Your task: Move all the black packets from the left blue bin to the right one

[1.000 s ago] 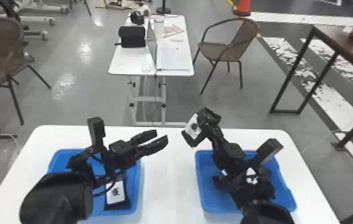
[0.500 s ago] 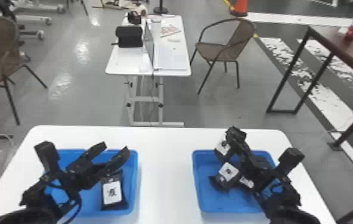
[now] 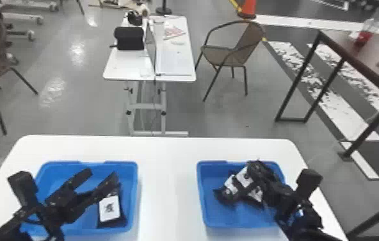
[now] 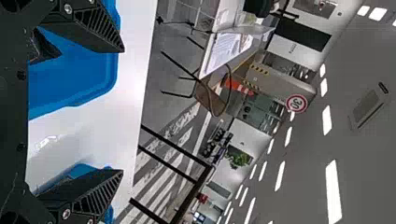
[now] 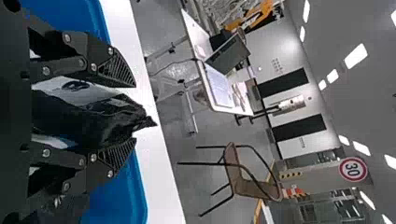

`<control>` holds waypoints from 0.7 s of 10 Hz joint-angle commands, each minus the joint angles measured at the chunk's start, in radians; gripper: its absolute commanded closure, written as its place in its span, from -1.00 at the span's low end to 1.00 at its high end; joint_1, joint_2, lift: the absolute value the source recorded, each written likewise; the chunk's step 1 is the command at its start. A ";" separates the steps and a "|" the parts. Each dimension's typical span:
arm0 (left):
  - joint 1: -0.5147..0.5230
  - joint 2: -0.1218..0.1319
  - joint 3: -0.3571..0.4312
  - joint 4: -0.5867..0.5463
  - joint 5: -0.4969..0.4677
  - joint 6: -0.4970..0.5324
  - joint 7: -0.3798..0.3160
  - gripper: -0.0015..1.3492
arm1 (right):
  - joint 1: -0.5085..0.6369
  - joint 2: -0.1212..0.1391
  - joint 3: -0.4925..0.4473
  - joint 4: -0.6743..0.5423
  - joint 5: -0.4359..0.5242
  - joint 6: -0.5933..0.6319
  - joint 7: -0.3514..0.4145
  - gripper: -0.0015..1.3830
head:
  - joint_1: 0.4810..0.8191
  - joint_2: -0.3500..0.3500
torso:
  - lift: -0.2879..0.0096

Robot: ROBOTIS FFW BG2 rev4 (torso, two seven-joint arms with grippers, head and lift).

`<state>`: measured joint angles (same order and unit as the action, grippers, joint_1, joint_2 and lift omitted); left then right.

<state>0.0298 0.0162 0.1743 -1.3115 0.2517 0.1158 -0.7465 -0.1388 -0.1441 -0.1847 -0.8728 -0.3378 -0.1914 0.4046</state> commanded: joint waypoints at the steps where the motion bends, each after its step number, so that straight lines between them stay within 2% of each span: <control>1: 0.019 -0.009 0.021 -0.038 -0.061 0.025 0.041 -0.82 | 0.070 0.008 -0.016 -0.130 0.075 -0.086 -0.081 -0.85 | 0.27 -0.46 | 0.94; 2: 0.044 -0.018 0.024 -0.074 -0.080 0.101 0.122 -0.83 | 0.148 0.031 -0.018 -0.269 0.085 -0.131 -0.171 -0.76 | 0.27 -0.49 | 0.94; 3: 0.048 -0.019 0.036 -0.074 -0.094 0.168 0.165 -0.82 | 0.202 0.061 -0.032 -0.364 0.085 -0.161 -0.191 -0.72 | 0.27 -0.50 | 0.94; 4: 0.038 -0.019 0.045 -0.074 -0.147 0.243 0.184 -0.83 | 0.243 0.083 -0.036 -0.436 0.065 -0.164 -0.191 -0.72 | 0.27 -0.49 | 0.94; 5: 0.006 -0.019 0.051 -0.074 -0.233 0.311 0.184 -0.82 | 0.274 0.092 -0.035 -0.480 0.031 -0.169 -0.190 -0.72 | 0.27 -0.46 | 0.94; 6: -0.031 -0.007 0.057 -0.072 -0.299 0.383 0.180 -0.82 | 0.281 0.098 -0.029 -0.499 0.002 -0.174 -0.179 -0.72 | 0.27 -0.43 | 0.94; 7: -0.068 0.036 0.031 -0.038 -0.327 0.427 0.179 -0.81 | 0.281 0.107 -0.027 -0.503 -0.015 -0.174 -0.162 -0.72 | 0.27 -0.40 | 0.94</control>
<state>-0.0148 0.0292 0.2192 -1.3680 -0.0529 0.5126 -0.5680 0.1412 -0.0428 -0.2132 -1.3702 -0.3406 -0.3642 0.2411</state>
